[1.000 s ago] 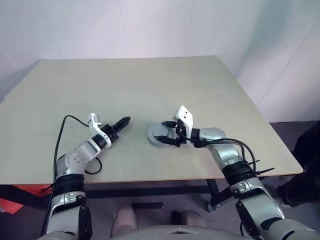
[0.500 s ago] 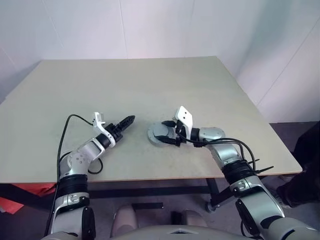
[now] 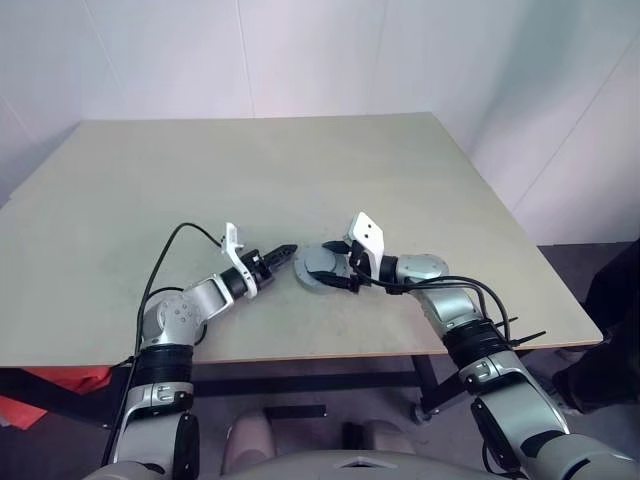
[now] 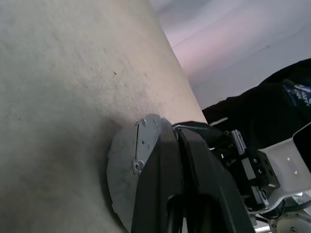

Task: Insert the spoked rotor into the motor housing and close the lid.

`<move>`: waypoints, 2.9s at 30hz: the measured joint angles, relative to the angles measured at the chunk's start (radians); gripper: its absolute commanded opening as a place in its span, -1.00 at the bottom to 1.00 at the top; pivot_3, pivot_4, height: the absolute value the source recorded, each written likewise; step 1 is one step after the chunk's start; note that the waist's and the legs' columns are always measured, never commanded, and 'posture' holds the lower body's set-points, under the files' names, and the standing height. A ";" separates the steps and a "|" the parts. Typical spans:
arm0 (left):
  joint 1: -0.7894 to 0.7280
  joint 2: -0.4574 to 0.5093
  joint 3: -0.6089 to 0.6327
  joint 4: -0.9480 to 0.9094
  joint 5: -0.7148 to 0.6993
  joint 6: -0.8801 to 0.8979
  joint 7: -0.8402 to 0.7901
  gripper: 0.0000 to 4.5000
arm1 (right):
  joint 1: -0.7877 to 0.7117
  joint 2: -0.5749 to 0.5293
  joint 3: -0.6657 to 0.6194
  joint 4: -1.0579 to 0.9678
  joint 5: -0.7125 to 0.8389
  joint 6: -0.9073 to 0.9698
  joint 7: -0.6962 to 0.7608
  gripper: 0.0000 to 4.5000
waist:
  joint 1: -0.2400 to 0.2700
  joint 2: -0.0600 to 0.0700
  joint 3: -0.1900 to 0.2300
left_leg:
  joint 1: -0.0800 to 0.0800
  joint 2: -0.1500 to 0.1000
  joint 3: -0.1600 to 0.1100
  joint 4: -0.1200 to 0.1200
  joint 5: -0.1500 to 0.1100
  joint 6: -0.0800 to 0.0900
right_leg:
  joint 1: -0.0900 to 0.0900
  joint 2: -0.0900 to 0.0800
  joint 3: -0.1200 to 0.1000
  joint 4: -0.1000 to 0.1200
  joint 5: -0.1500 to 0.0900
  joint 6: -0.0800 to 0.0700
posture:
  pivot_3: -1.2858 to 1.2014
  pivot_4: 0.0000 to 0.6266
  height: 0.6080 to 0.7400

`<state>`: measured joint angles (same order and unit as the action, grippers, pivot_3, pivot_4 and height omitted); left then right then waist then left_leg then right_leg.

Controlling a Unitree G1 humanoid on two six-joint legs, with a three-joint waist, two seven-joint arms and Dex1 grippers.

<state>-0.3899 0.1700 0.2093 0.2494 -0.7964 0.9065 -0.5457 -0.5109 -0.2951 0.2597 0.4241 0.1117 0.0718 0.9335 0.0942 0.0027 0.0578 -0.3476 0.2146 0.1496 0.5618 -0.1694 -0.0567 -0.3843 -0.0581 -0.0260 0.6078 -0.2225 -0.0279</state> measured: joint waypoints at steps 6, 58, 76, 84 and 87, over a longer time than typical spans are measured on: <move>-0.029 0.022 -0.035 0.059 0.039 0.007 -0.042 -0.99 | 0.000 -0.001 0.002 0.000 -0.001 -0.001 -0.007 0.40 | 0.000 0.000 0.000 | 0.001 0.000 0.000 0.000 0.000 0.000 | 0.001 0.000 0.000 -0.001 0.000 0.000 | 0.03 -1.00 1.00; -0.105 -0.014 -0.044 0.149 0.072 0.078 -0.125 -1.00 | 0.045 -0.070 -0.292 -0.454 0.371 0.711 -0.152 0.99 | 0.022 0.005 -0.001 | -0.004 -0.009 0.003 -0.016 -0.005 0.009 | 0.012 -0.030 -0.028 -0.021 -0.002 0.006 | 0.03 -1.00 1.00; -0.105 0.000 -0.089 0.136 0.088 0.074 -0.169 -1.00 | 0.131 -0.033 -0.612 -0.478 0.668 1.407 -0.444 0.99 | 0.033 0.007 -0.003 | -0.001 -0.009 0.002 -0.016 -0.003 0.005 | 0.013 -0.029 -0.028 -0.019 -0.002 0.006 | 0.03 -1.00 1.00; -0.105 0.004 -0.085 0.136 0.091 0.070 -0.170 -1.00 | 0.102 0.063 -0.656 -0.443 0.667 1.467 -0.536 0.99 | 0.033 0.008 -0.003 | -0.001 -0.009 0.002 -0.016 -0.002 0.004 | 0.014 -0.029 -0.028 -0.019 -0.002 0.007 | 0.03 -1.00 1.00; -0.107 0.010 -0.084 0.137 0.091 0.064 -0.170 -1.00 | 0.087 0.102 -0.681 -0.427 0.667 1.475 -0.556 0.99 | 0.033 0.008 -0.003 | -0.001 -0.009 0.002 -0.016 -0.002 0.004 | 0.013 -0.029 -0.028 -0.019 -0.002 0.007 | 0.03 -1.00 1.00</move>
<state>-0.4964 0.1795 0.1256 0.3861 -0.7050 0.9709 -0.7153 -0.4241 -0.1932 -0.4211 -0.0027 0.7790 1.5465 0.3771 0.1272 0.0111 0.0543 -0.3486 0.2059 0.1517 0.5457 -0.1717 -0.0530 -0.3710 -0.0873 -0.0536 0.5892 -0.2241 -0.0213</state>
